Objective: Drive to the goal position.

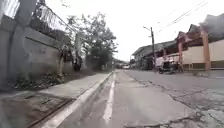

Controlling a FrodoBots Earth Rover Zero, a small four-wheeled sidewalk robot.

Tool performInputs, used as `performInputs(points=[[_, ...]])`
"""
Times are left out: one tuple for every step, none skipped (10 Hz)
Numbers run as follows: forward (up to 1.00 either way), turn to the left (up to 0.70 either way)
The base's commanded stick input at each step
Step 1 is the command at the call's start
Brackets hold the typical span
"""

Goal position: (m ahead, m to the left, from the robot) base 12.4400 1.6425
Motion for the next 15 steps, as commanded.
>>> performInputs(points=[[0.7, 0.0], [0.7, 0.0], [0.7, -0.01], [0.7, -0.21], [0.7, -0.35], [0.7, -0.35], [0.7, -0.35], [0.7, -0.35], [0.7, -0.35], [0.7, -0.35], [0.7, -0.31], [0.7, -0.21], [0.7, 0.0], [0.7, 0.0], [0.7, 0.0]])
